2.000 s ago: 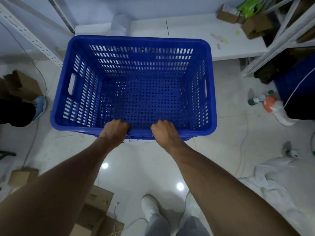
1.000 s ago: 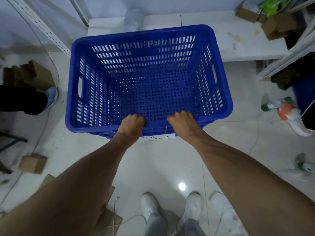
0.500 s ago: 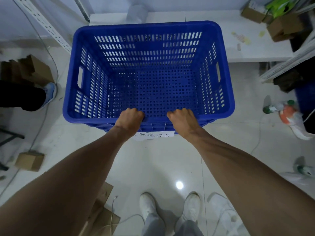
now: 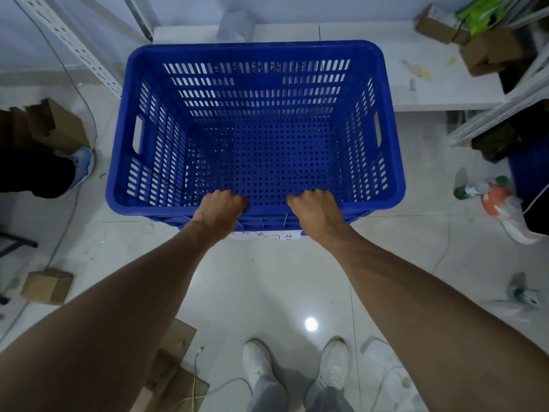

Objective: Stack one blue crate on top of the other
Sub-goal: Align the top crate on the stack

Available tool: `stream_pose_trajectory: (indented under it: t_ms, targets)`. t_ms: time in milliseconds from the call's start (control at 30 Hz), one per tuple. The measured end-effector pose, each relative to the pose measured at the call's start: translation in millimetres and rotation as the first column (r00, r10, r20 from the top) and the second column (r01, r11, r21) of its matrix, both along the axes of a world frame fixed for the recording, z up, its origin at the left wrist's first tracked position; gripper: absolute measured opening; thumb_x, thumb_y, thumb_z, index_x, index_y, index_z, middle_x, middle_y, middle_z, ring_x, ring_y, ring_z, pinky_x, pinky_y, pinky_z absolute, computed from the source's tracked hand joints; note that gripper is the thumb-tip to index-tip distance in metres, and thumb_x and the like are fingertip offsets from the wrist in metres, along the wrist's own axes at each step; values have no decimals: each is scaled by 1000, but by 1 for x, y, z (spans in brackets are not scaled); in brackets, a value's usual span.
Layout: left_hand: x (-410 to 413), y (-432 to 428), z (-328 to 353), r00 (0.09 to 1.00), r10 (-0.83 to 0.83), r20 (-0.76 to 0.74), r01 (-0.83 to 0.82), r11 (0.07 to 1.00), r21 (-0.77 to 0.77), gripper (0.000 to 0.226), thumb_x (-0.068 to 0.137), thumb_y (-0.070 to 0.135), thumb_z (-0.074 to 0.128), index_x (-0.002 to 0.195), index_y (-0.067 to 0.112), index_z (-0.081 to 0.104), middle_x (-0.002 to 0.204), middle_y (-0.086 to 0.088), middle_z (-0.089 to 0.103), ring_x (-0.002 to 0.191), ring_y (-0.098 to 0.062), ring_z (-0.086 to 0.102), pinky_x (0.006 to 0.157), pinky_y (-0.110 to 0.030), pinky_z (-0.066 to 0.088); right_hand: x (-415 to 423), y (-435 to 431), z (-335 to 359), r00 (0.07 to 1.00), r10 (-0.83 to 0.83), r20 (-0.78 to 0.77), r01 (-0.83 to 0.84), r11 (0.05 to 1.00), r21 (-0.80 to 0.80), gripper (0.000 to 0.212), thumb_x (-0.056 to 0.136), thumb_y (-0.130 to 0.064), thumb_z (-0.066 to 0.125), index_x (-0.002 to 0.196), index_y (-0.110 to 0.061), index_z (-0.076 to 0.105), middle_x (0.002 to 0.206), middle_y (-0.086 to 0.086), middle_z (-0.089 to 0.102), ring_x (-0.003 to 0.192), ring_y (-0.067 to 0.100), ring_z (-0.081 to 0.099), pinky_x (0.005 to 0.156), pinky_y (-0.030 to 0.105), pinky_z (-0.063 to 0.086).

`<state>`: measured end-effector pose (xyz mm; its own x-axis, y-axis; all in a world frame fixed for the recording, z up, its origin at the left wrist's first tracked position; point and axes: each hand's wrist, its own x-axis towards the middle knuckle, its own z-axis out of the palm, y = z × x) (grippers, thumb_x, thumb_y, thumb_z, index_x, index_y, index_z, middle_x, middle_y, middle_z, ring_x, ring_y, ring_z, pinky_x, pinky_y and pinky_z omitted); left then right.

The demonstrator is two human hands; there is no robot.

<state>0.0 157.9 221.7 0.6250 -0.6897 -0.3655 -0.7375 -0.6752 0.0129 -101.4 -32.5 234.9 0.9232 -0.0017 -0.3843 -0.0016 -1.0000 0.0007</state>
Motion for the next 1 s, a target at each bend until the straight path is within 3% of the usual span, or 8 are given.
stream_pose_trajectory:
  t_ms: [267, 533, 667, 767, 900, 1000]
  targets:
    - [-2, 2, 2, 1000, -7, 10, 7, 1000, -3, 13, 94, 9, 60, 90, 18, 69, 71, -3, 67, 62, -27, 64, 62, -40, 59, -4, -1, -8, 999, -4, 34, 5, 1000, -21, 39, 69, 20, 58, 82, -13, 39, 53, -1, 29, 57, 22, 42, 60, 33, 33]
    - [2, 3, 5, 999, -47, 26, 48, 999, -27, 17, 99, 19, 56, 94, 13, 71, 76, -8, 70, 68, -33, 66, 65, -39, 56, -5, -3, -10, 997, 10, 71, -8, 999, -35, 41, 66, 21, 59, 80, -12, 40, 51, -1, 27, 56, 23, 41, 60, 33, 31]
    - [7, 0, 9, 996, -64, 55, 63, 997, 36, 11, 91, 10, 61, 90, 14, 71, 73, -7, 68, 67, -33, 64, 62, -40, 55, -4, -2, -9, 997, -13, 74, 18, 998, -60, 43, 63, 22, 63, 79, -13, 42, 50, -3, 25, 53, 22, 41, 58, 32, 31]
    - [4, 5, 5, 998, -61, 32, 61, 998, -7, 13, 95, 14, 58, 92, 12, 70, 76, -9, 69, 70, -34, 66, 65, -42, 57, -6, 2, -10, 994, -72, 86, 78, 994, -72, 42, 59, 20, 67, 83, -12, 54, 48, -3, 22, 50, 22, 40, 57, 32, 30]
    - [2, 8, -2, 997, -56, 43, 60, 995, -79, 20, 98, 21, 56, 91, 9, 70, 74, -10, 69, 67, -35, 66, 64, -41, 56, -8, 4, -11, 992, -83, 91, 86, 996, -37, 41, 64, 19, 65, 85, -13, 52, 49, -3, 26, 54, 23, 42, 60, 33, 31]
    - [-4, 10, 0, 997, -41, 62, 44, 998, -51, 11, 95, 11, 61, 88, 11, 68, 70, -8, 67, 63, -33, 64, 61, -38, 53, -11, 10, -12, 987, -139, 84, 146, 986, -84, 43, 47, 19, 73, 73, -12, 57, 43, -3, 29, 42, 20, 34, 52, 29, 28]
